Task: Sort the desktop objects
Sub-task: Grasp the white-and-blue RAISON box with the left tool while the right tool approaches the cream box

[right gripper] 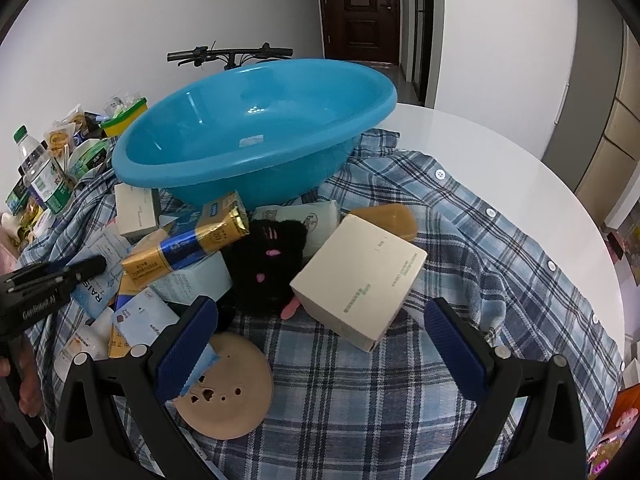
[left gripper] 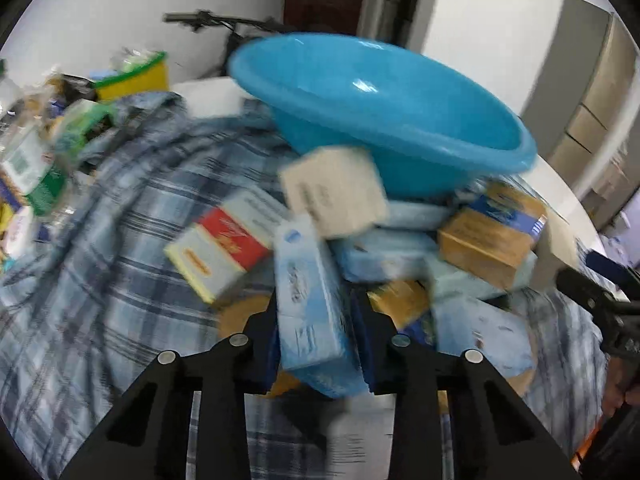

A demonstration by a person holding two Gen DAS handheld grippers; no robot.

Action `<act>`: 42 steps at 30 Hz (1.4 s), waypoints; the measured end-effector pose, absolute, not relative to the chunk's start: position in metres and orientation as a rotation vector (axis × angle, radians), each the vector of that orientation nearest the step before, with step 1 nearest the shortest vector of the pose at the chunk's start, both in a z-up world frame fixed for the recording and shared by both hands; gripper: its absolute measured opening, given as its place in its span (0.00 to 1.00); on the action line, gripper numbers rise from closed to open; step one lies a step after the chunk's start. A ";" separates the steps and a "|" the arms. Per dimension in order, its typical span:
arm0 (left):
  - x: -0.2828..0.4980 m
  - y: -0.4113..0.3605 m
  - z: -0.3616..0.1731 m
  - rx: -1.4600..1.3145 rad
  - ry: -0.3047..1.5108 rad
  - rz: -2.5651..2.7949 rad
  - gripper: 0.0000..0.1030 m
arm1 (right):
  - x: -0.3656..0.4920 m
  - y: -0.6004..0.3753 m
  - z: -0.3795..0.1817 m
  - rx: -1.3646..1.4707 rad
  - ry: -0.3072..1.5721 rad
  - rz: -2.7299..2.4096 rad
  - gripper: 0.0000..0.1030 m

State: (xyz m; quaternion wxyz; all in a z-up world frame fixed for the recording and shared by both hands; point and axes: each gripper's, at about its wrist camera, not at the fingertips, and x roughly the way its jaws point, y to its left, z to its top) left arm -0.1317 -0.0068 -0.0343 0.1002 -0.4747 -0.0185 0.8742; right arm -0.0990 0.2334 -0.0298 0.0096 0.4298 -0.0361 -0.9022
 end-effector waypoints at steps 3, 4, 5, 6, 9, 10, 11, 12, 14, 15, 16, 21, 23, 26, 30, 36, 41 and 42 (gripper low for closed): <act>-0.133 0.000 -0.041 -1.412 -0.013 2.611 0.33 | -0.098 0.236 -0.030 1.341 -0.128 -2.819 1.00; -0.133 -0.001 -0.042 -1.409 -0.012 2.624 0.31 | -0.098 0.236 -0.030 1.339 -0.130 -2.820 1.00; -0.135 -0.003 -0.044 -1.408 -0.034 2.626 0.30 | -0.098 0.237 -0.029 1.338 -0.131 -2.821 1.00; -0.135 -0.005 -0.044 -1.406 -0.055 2.628 0.28 | -0.097 0.237 -0.029 1.337 -0.130 -2.821 1.00; -0.136 -0.011 -0.041 -1.380 -0.077 2.659 0.24 | -0.097 0.239 -0.030 1.336 -0.129 -2.827 1.00; -0.135 -0.012 -0.040 -1.366 -0.084 2.667 0.23 | -0.097 0.240 -0.030 1.336 -0.134 -2.829 1.00; -0.134 -0.014 -0.037 -1.343 -0.098 2.678 0.23 | -0.097 0.242 -0.031 1.336 -0.142 -2.832 1.00; -0.132 -0.018 -0.033 -1.317 -0.107 2.690 0.23 | -0.097 0.244 -0.032 1.336 -0.152 -2.836 1.00; -0.126 -0.019 -0.024 -1.240 -0.099 2.718 0.23 | -0.097 0.247 -0.032 1.331 -0.172 -2.846 1.00; -0.123 -0.019 -0.017 -1.193 -0.075 2.739 0.23 | -0.097 0.248 -0.032 1.328 -0.182 -2.851 1.00; -0.119 -0.018 -0.013 -1.165 -0.052 2.753 0.23 | -0.097 0.249 -0.032 1.326 -0.189 -2.853 1.00; -0.111 -0.013 -0.003 -1.093 -0.015 2.768 0.23 | -0.097 0.254 -0.031 1.317 -0.184 -2.874 1.00; -0.109 -0.011 -0.003 -1.089 -0.009 2.774 0.23 | -0.099 0.255 -0.032 1.327 -0.177 -2.876 1.00; -0.109 -0.008 -0.007 -1.096 0.001 2.777 0.23 | -0.105 0.255 -0.035 1.348 -0.160 -2.878 1.00; -0.109 -0.009 -0.011 -1.105 0.003 2.773 0.23 | -0.115 0.251 -0.042 1.376 -0.123 -2.894 1.00; -0.110 -0.010 -0.012 -1.115 -0.005 2.770 0.23 | -0.127 0.249 -0.059 1.429 -0.114 -2.913 1.00; -0.108 -0.010 -0.013 -1.121 -0.009 2.761 0.23 | -0.119 0.259 -0.060 1.453 -0.154 -2.857 0.74; -0.107 -0.010 -0.013 -1.118 -0.007 2.761 0.23 | -0.115 0.261 -0.060 1.453 -0.142 -2.857 0.74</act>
